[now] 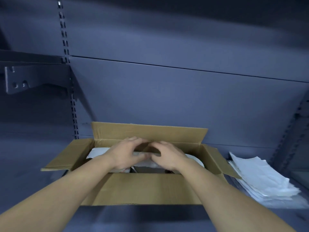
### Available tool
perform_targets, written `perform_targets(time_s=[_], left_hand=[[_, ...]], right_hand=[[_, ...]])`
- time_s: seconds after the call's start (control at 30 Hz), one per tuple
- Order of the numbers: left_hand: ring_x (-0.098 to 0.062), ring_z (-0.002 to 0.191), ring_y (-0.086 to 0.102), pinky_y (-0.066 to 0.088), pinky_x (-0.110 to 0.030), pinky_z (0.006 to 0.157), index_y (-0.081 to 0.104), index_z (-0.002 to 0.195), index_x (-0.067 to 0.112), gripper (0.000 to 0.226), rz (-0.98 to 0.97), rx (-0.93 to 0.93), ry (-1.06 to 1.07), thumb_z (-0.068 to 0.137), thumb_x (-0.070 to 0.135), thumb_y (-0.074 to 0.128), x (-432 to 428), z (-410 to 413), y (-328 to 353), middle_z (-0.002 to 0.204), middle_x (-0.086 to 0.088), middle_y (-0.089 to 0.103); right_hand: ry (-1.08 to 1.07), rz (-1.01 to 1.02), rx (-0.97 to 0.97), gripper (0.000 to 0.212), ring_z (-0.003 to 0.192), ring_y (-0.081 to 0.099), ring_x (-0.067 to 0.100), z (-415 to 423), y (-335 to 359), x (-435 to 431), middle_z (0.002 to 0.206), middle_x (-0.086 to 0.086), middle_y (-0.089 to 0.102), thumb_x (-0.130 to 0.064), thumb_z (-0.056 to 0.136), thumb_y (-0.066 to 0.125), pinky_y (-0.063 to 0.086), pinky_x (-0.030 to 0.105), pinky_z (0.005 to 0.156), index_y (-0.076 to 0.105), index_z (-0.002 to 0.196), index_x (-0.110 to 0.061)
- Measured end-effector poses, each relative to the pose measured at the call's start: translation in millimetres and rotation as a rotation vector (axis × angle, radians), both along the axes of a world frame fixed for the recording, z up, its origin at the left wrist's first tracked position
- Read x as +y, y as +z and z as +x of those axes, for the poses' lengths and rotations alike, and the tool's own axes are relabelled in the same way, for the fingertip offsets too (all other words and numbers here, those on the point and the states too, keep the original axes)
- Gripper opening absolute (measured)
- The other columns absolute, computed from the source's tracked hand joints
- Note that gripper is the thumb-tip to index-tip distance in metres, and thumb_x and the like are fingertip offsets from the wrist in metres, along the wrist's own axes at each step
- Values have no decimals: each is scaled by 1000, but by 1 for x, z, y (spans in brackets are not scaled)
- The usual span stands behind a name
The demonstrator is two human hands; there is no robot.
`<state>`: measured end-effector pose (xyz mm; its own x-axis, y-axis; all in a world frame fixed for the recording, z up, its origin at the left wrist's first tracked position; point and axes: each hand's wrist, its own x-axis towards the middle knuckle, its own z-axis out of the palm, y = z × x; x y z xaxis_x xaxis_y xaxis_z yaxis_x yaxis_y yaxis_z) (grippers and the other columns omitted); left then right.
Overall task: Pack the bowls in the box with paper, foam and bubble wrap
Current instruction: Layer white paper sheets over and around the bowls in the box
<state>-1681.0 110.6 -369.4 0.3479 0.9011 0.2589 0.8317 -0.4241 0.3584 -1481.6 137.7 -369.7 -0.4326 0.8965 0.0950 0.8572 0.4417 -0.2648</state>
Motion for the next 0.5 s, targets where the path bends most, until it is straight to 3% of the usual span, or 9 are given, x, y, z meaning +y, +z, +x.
perform_targets(time_s=[0.2,0.5], left_hand=[[-7,129,46,41,-37,106,44,141,42,70,-39,-34,-35,76,69,37,3,49,-3,138,18,52],[-8,130,43,38,-36,109,42,141,42,73,-76,-31,-157,75,74,34,7,151,5,140,19,49]], right_hand=[[-115,4,2,50,132,44,21,65,15,-20,148,-4,43,-51,97,43,41,41,104,41,145,-37],[-279,81,65,49,138,36,20,164,16,-46,149,-7,42,-52,97,42,37,43,109,43,143,-37]])
